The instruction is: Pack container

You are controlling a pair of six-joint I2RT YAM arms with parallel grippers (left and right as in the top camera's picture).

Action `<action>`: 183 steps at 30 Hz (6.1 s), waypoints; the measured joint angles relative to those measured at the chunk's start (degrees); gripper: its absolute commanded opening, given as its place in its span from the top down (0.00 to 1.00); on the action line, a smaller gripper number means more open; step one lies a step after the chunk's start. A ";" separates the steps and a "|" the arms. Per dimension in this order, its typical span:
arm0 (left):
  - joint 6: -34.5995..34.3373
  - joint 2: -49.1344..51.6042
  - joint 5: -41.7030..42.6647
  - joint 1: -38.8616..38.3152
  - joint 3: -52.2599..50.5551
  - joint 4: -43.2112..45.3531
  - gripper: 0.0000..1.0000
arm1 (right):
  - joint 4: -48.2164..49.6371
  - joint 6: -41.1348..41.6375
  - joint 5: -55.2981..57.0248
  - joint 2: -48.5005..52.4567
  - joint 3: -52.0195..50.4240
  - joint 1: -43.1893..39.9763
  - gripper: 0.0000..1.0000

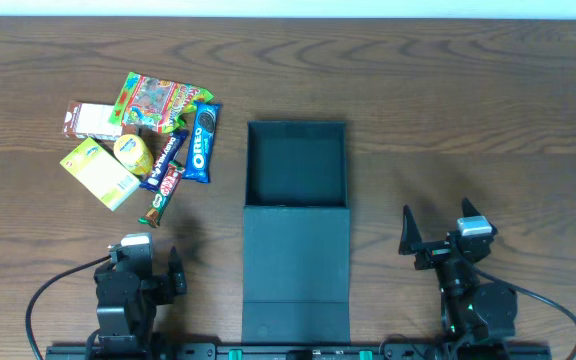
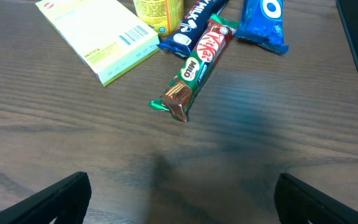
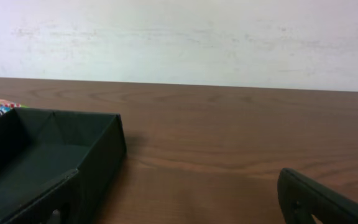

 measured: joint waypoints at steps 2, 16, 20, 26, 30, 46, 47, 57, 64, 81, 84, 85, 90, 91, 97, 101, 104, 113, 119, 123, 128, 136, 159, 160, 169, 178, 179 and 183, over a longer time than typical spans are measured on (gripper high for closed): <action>0.00 0.00 0.00 0.00 0.00 0.00 0.05 | 0.00 0.00 0.00 0.00 0.00 0.00 0.01; 0.00 0.00 0.00 0.00 0.00 0.00 0.05 | 0.00 0.00 0.00 0.00 0.00 0.00 0.01; 0.00 0.00 0.00 0.00 0.00 0.00 0.05 | 0.00 0.00 0.00 0.00 0.00 0.00 0.01; 0.00 0.00 0.00 0.00 0.00 0.00 0.05 | 0.00 0.00 0.00 0.00 0.00 0.00 0.01; 0.00 0.00 0.00 0.00 0.00 0.00 0.05 | 0.00 -0.02 0.00 0.00 0.00 0.00 0.01; 0.00 0.00 0.00 0.00 0.00 0.00 0.05 | 1.07 14.34 -10.62 0.00 0.00 0.00 0.01; 0.00 0.00 0.00 0.00 0.00 0.00 0.05 | 1.25 17.97 -13.38 0.00 0.00 0.00 0.01; 0.00 0.00 0.00 0.00 0.00 0.00 0.05 | 2.75 38.66 -27.34 0.02 0.00 0.00 0.01; 0.00 0.00 0.00 0.02 0.00 0.00 0.05 | 8.02 40.44 -32.76 1.77 6.01 0.00 0.01; 0.00 -0.02 -0.24 0.07 -0.02 0.04 0.05 | 4.87 8.44 -32.92 68.04 57.42 0.00 0.01; 0.00 -0.04 -0.42 0.07 -0.02 0.02 0.05 | -3.45 -2.84 -32.54 80.98 69.75 0.22 0.01; 0.00 -0.04 -0.39 0.07 -0.02 0.02 0.05 | -6.36 -7.06 -31.58 84.83 73.57 0.68 0.01; 0.00 -0.04 -0.39 0.07 -0.02 0.00 0.05 | -13.46 -27.12 -20.98 96.39 82.90 5.60 0.01; 0.00 -0.04 -0.39 0.07 -0.02 0.00 0.05 | -13.79 -30.16 -19.26 97.85 83.12 6.99 0.01; 0.00 -0.04 -0.39 0.07 -0.02 0.00 0.05 | -12.41 -39.06 -14.08 106.03 83.14 9.84 0.04; 0.00 -0.04 -0.39 0.07 -0.02 0.00 0.05 | -11.45 -40.17 -12.09 110.22 83.14 11.04 0.07; 0.00 -0.04 -0.39 0.07 0.00 0.00 0.05 | -11.65 -40.41 -8.46 112.34 83.14 14.03 0.06; 0.00 -0.04 -0.39 0.07 -0.02 0.00 0.05 | -12.20 -41.00 -2.36 114.49 83.14 21.99 0.16; 0.00 -0.04 -0.39 0.07 -0.02 0.00 0.05 | -12.39 -41.00 2.12 119.86 83.17 21.92 0.21; 0.00 -0.04 -0.39 0.07 -0.02 0.00 0.05 | -12.48 -41.07 5.99 120.98 83.17 21.81 0.18; 0.00 -0.04 -0.39 0.07 -0.02 0.00 0.05 | -14.80 -41.09 11.72 120.98 83.17 20.20 0.17; 0.00 -0.04 -0.39 0.07 -0.02 0.00 0.05 | -21.53 -38.40 15.47 120.98 83.25 11.78 0.19; 0.00 -0.04 -0.39 0.07 -0.02 0.00 0.05 | -31.61 -20.63 21.88 120.78 84.17 -0.66 0.67; 0.00 -0.04 -0.39 0.07 -0.02 0.02 0.05 | -31.93 -19.58 22.01 120.74 84.19 -1.01 0.68; 0.00 -0.04 -0.39 0.07 -0.02 0.00 0.05 | -33.88 -14.64 21.92 120.45 84.28 -3.67 0.73; 0.00 -0.04 -0.39 0.07 -0.02 0.00 0.05 | -40.68 -1.11 16.94 119.60 84.59 -5.27 0.99; 0.00 -0.04 -0.39 0.07 -0.02 0.02 0.05 | -41.31 1.40 15.96 119.58 84.65 -5.27 0.99; 0.00 -0.04 -0.39 0.07 0.00 0.02 0.05 | -43.63 12.76 11.69 119.58 84.65 -5.14 0.99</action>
